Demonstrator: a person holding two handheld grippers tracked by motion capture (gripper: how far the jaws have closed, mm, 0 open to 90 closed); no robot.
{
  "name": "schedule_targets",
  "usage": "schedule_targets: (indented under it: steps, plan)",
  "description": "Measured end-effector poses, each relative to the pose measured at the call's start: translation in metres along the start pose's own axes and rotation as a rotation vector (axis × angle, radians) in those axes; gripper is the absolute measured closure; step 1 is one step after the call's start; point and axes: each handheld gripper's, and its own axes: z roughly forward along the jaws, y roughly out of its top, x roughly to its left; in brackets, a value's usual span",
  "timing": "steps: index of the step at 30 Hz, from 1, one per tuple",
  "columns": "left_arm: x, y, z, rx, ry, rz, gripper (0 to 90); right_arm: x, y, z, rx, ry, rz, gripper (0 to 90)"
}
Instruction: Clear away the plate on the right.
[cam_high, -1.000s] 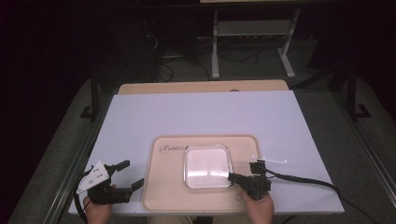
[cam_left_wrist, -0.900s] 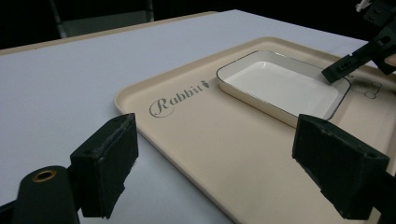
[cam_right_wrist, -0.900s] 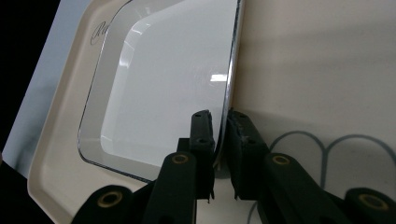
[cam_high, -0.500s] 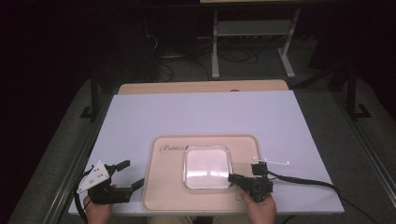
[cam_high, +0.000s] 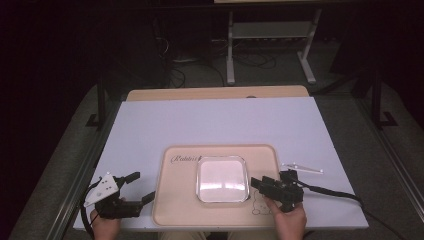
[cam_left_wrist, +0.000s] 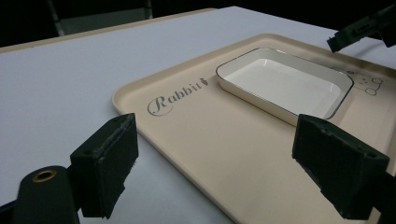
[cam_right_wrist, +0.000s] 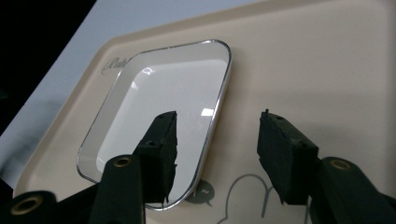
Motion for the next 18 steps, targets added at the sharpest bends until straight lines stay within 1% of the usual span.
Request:
schedule_targets:
  steps: [2, 7, 11, 15, 18]
  plan:
    - [0.0, 0.0, 0.0, 0.002, 0.0, 0.001, 14.0, -0.002, 0.002, -0.001, -0.017, 0.013, -0.006, 43.3]
    - [0.001, 0.0, 0.001, 0.005, 0.001, 0.003, 14.0, -0.011, 0.005, -0.002, -0.043, 0.017, -0.036, 39.5]
    - [0.0, 0.0, 0.002, 0.012, -0.002, 0.005, 14.0, -0.015, 0.009, -0.005, -0.074, 0.012, -0.09, 37.8]
    - [0.0, 0.0, 0.002, 0.017, 0.0, 0.008, 14.0, -0.017, 0.015, -0.008, -0.107, 0.022, -0.125, 35.4]
    - [0.001, 0.0, 0.003, 0.017, 0.0, 0.009, 14.0, -0.019, 0.019, -0.01, -0.125, 0.019, -0.147, 34.8]
